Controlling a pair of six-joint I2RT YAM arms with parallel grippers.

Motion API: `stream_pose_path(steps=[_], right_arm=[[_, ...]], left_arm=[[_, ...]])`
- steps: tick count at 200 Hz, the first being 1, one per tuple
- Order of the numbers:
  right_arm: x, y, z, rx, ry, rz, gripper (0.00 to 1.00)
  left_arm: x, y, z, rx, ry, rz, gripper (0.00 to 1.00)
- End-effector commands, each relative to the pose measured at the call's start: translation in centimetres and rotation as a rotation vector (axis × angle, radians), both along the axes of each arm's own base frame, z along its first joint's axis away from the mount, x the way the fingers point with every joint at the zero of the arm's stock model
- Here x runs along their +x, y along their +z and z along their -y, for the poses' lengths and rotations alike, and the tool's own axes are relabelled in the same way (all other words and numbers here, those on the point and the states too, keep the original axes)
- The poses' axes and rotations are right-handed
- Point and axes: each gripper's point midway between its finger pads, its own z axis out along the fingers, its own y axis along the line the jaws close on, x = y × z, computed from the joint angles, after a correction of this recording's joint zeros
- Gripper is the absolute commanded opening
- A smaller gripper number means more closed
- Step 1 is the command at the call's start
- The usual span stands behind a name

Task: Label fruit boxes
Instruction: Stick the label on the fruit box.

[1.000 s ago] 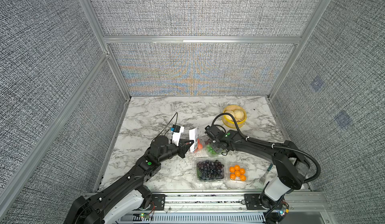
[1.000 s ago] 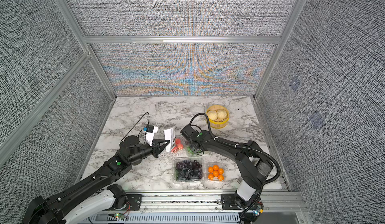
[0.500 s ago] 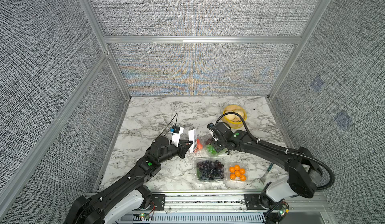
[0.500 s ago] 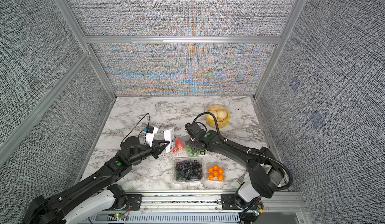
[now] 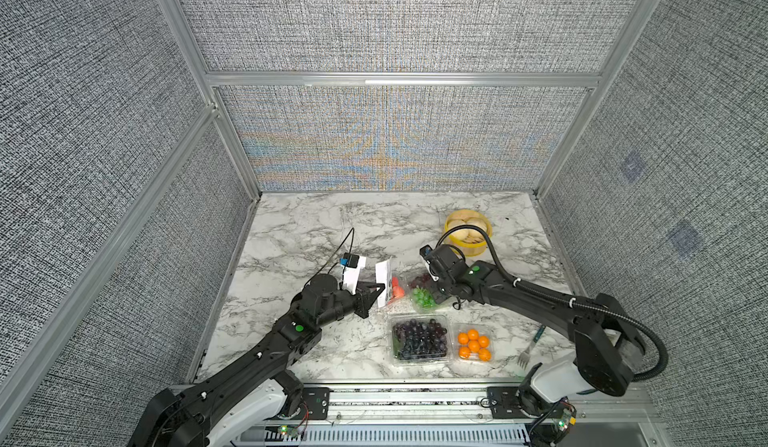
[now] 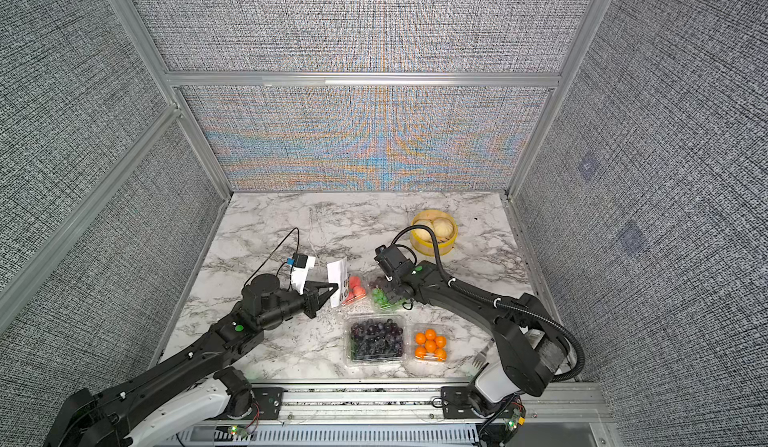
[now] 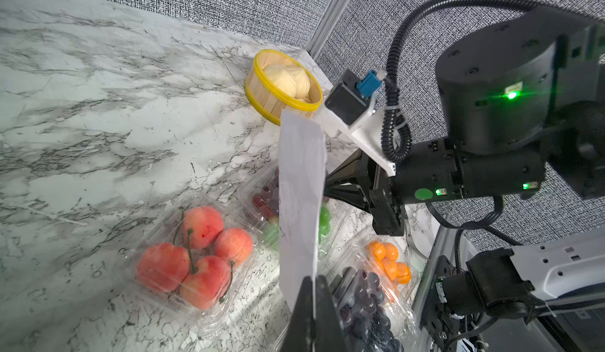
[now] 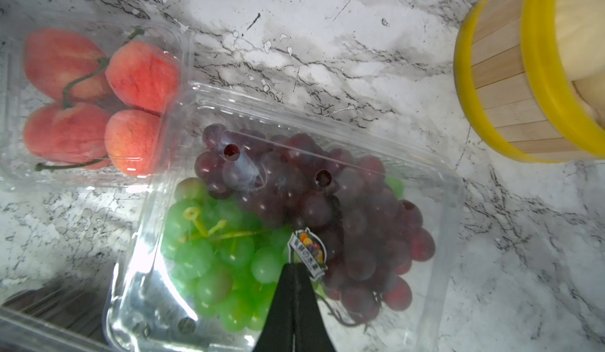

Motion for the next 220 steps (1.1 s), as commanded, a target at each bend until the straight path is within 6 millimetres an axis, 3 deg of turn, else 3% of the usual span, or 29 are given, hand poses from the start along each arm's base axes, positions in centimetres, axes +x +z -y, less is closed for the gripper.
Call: stream_pose_path(steps=[1,31,36,59,96,113,128,162,220], right_arm=[[0.3,-0.1,-0.3,0.005,0.009,0.002,0.03],[-0.6,0.3,0.3,0.0,-0.013,0.0,0.08],[-1.3,-0.7,0.8,-0.014,-0.012,-0.018,0.11],[-1.1,-0.8,0.5,-0.018,0.01,-0.011,0.12],[-0.8,1.4,-0.3,0.019,0.027,0.058,0.15],[-0.6,2.6,0.0,0.061,0.007,0.109,0.22],[-0.6,2.8,0.4,0.07,-0.009,0.126,0.24],[0.0,1.7,0.5,0.026,-0.019,0.106,0.19],[0.8,0.2,0.2,-0.022,-0.009,0.093,0.12]], left_arm=[[0.1,0.7,0.3,-0.027,-0.01,0.015,0.0],[0.1,-0.5,-0.2,-0.012,0.023,-0.025,0.0],[0.1,-0.7,-0.3,-0.015,0.03,-0.031,0.0],[-0.1,-1.2,-0.5,-0.019,0.035,-0.041,0.0],[-0.1,-2.5,-2.0,0.025,0.11,-0.077,0.0],[0.2,-4.3,-3.2,0.072,0.182,-0.136,0.0],[0.2,-6.4,-4.1,0.135,0.228,-0.209,0.0],[-1.2,-10.0,-3.6,0.203,0.188,-0.38,0.0],[-2.9,-14.8,-5.7,0.46,0.231,-0.619,0.0]])
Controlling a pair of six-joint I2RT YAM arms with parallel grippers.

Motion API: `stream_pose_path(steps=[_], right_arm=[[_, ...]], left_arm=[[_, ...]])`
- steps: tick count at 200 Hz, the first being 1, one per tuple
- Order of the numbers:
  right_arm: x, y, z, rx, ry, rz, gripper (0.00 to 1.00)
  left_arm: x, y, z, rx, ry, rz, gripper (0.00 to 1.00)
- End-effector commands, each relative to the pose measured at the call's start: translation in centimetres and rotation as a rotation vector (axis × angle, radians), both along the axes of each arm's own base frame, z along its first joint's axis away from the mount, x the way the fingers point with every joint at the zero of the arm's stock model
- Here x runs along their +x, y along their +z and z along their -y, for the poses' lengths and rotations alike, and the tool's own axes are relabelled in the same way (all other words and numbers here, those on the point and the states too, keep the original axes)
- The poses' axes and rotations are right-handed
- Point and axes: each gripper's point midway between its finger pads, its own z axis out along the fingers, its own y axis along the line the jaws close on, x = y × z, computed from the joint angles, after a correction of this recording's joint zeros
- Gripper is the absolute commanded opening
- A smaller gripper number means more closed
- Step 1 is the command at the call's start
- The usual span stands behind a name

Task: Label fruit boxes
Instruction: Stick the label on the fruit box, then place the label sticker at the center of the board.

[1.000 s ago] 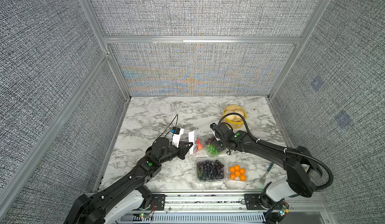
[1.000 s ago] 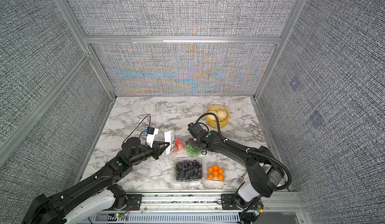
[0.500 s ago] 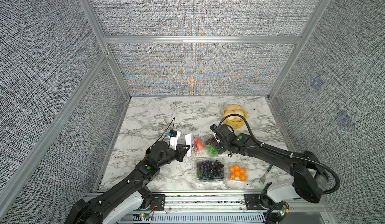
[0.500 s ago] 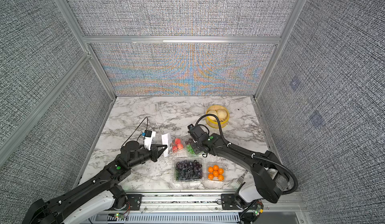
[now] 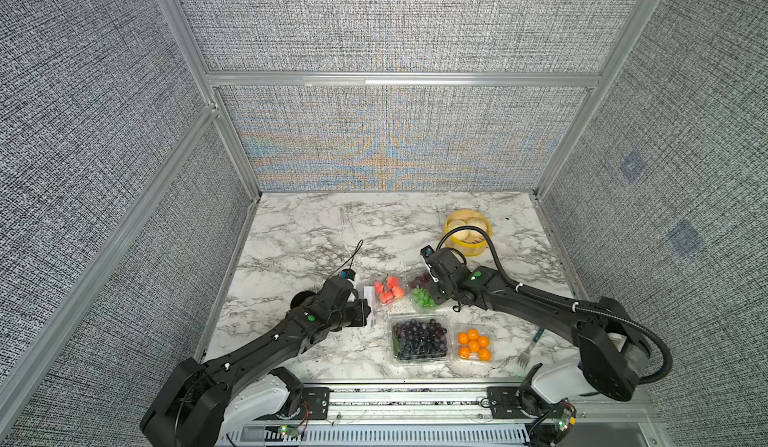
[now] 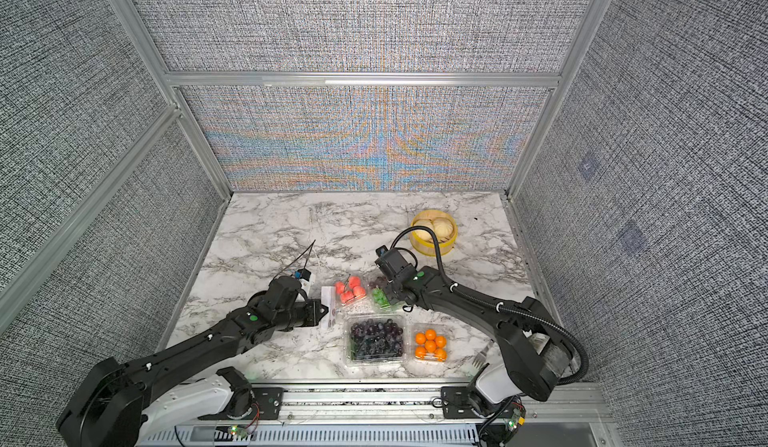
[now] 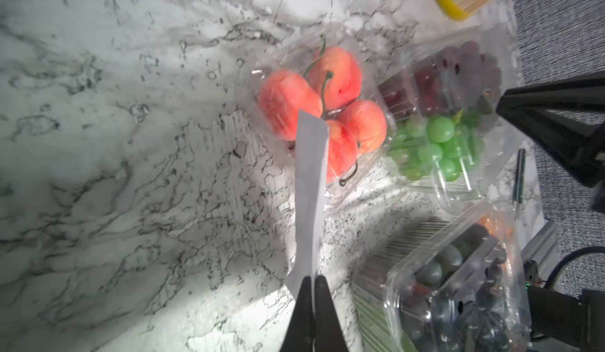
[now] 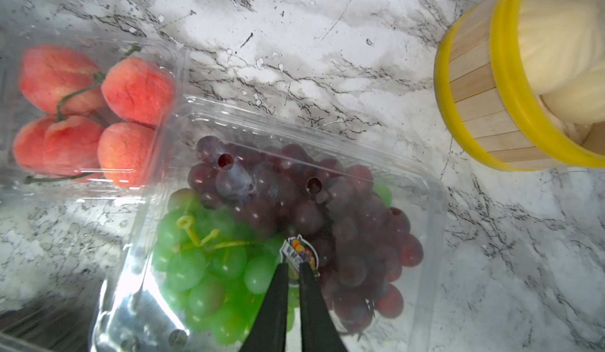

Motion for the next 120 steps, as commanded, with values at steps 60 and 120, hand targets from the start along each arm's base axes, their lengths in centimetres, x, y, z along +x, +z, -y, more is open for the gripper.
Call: stream_pose_path(steps=[60,120], right_arm=[[0.4,-0.6,-0.7,-0.008,0.023,-0.004,0.1],[-0.5,-0.4,-1.0,-0.032,0.04,-0.004,0.17]], left_arm=[[-1.6,-4.1,-4.0,0.23,0.081,-0.14,0.0],[-2.0,-4.1,-5.7,0.29,0.131,-0.142,0.21]])
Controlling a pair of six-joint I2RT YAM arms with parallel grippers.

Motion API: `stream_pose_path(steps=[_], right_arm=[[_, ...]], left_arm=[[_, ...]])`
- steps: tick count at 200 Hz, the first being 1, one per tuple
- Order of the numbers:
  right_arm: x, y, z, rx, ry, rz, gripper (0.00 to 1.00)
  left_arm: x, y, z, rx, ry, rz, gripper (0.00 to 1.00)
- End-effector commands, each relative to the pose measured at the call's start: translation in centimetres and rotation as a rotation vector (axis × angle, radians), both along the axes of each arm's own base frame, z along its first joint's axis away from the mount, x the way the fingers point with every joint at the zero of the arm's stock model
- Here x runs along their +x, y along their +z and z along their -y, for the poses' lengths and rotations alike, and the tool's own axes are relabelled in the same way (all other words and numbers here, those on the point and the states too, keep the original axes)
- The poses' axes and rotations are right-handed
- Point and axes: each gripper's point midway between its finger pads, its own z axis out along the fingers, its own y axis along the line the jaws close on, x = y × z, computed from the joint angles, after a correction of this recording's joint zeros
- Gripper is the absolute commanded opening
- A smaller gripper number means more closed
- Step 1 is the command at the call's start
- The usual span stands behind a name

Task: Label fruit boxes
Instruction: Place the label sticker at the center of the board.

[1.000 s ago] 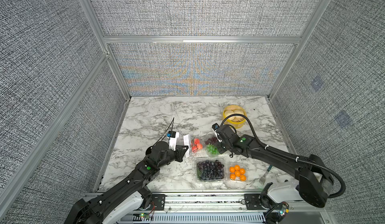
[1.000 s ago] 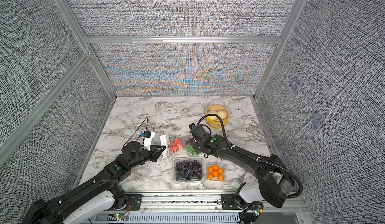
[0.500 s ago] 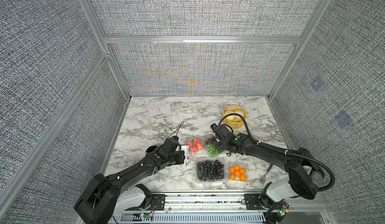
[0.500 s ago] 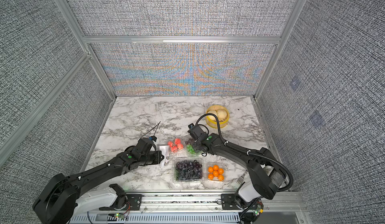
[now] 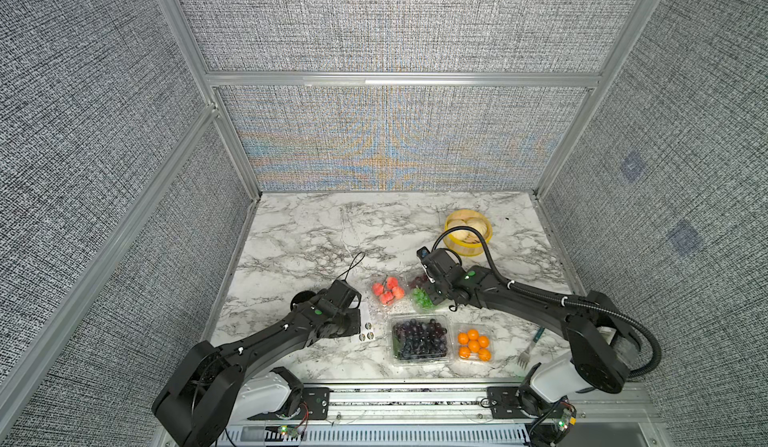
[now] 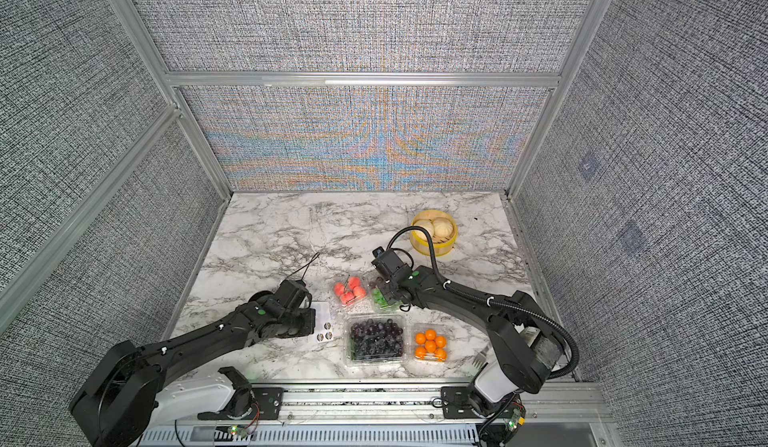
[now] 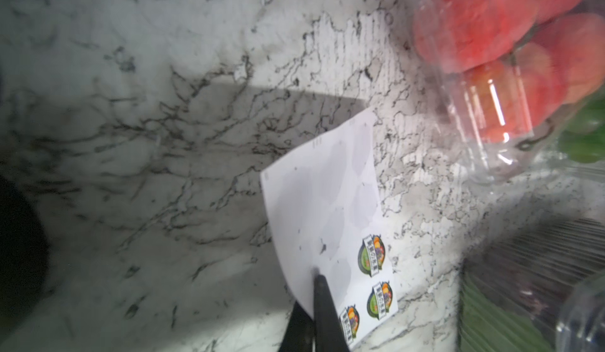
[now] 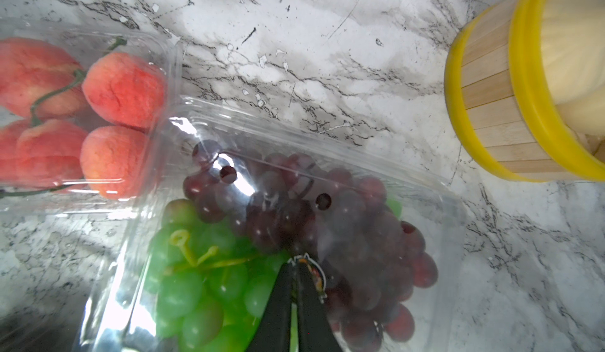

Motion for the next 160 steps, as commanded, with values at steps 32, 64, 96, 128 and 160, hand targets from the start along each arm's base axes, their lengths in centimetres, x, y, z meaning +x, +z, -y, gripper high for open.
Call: stream_pose_path(steps=[32,64,96,128,160], right_arm=[[-0.5,3.0,-0.5,0.073,-0.004,0.07,0.6],[-0.6,6.5,0.0,0.185,-0.024,0.168,0.99],[-1.2,8.6,0.3,0.254,0.003,0.226,0.99],[-1.5,8.1,1.0,0.244,0.0,0.233,0.99],[-1.7,8.0,1.4,0.25,-0.004,0.245,0.99]], left_arm=[[-0.3,1.2,-2.0,0.054,0.056,0.029,0.63],[-0.5,1.9,-2.5,0.063,0.078,0.034,0.87],[-0.7,2.1,0.3,0.017,0.008,0.047,0.92],[-0.1,1.6,1.2,0.101,0.004,0.046,0.94],[0.4,0.5,1.4,0.177,0.009,0.015,0.95]])
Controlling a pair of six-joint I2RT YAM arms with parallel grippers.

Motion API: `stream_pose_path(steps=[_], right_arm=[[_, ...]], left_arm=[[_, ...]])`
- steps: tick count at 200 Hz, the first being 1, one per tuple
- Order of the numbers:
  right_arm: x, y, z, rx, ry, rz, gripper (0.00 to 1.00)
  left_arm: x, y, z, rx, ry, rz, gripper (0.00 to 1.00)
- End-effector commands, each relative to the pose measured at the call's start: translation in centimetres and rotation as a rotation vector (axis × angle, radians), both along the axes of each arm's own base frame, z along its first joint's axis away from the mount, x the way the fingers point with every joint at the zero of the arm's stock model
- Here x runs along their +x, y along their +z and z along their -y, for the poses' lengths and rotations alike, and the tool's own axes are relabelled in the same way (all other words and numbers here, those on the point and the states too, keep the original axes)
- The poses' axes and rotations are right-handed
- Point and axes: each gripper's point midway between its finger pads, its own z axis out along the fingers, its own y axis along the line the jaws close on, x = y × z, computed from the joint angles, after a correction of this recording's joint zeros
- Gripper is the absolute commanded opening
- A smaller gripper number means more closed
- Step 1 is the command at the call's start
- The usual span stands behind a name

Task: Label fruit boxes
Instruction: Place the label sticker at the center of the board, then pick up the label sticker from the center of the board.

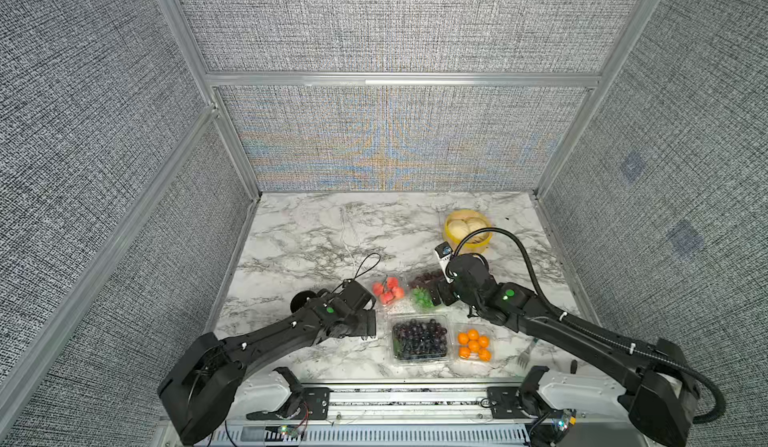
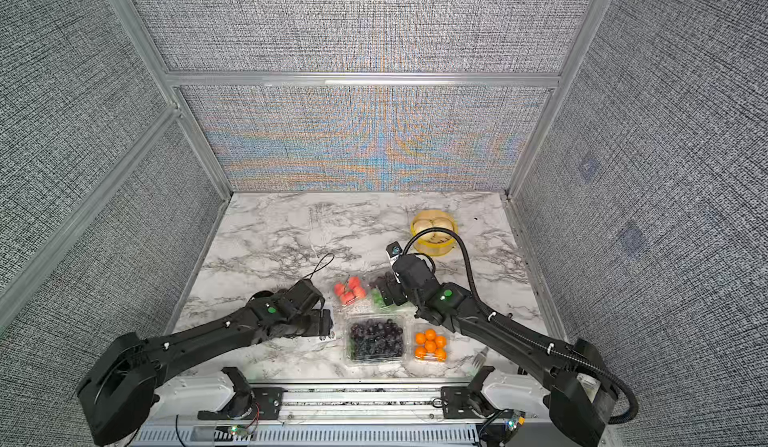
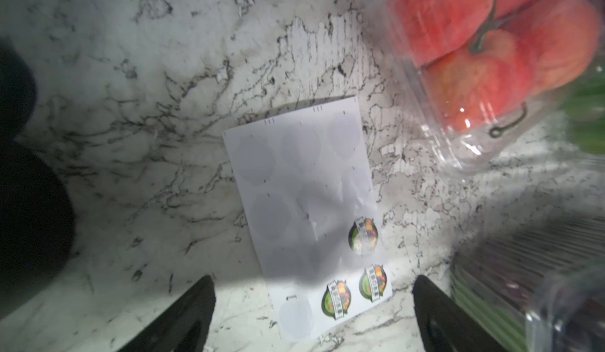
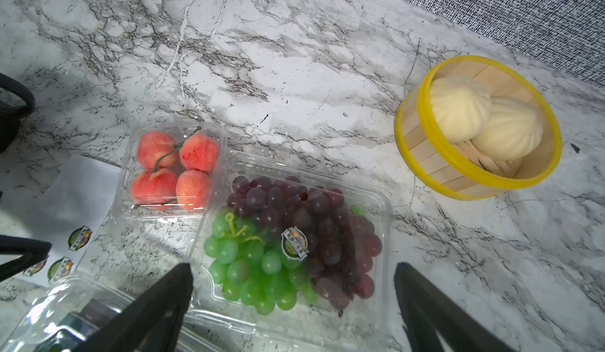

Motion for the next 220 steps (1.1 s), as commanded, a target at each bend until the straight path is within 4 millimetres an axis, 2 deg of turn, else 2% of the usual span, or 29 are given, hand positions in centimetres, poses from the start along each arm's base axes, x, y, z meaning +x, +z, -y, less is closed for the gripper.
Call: stream_pose_path(steps=[1,31,79,124,147,160,181,220], right_arm=[[0.1,0.5,0.0,0.019,0.001,0.029,0.99],[-0.1,0.6,-0.1,0.036,0.017,0.035,0.99],[-0.4,0.8,-0.4,0.055,0.041,0.036,0.99],[-1.1,1.1,-0.7,0.084,0.073,0.032,0.99],[-1.4,1.4,-0.7,0.105,0.084,0.039,0.99],[-1.6,1.5,-0.9,0.117,0.095,0.041,0.99],[-1.8,1.6,-0.8,0.127,0.097,0.044,0.99],[-1.8,1.6,-0.9,0.132,0.103,0.049,0.99]], left_arm=[[0.6,-0.5,-0.2,0.053,0.027,0.004,0.95],[0.6,-1.7,1.5,0.021,-0.01,-0.03,0.95],[-0.1,-3.4,-1.0,0.177,0.049,-0.06,0.95],[-1.2,-3.8,-4.0,0.34,0.105,-0.076,0.94],[-1.7,-4.8,-2.7,0.275,0.073,-0.105,0.94],[-1.5,-4.6,-2.5,0.285,0.073,-0.097,0.89],[-1.5,-4.4,-2.4,0.287,0.074,-0.094,0.87],[-1.9,-5.6,-2.4,0.282,0.084,-0.115,0.67]])
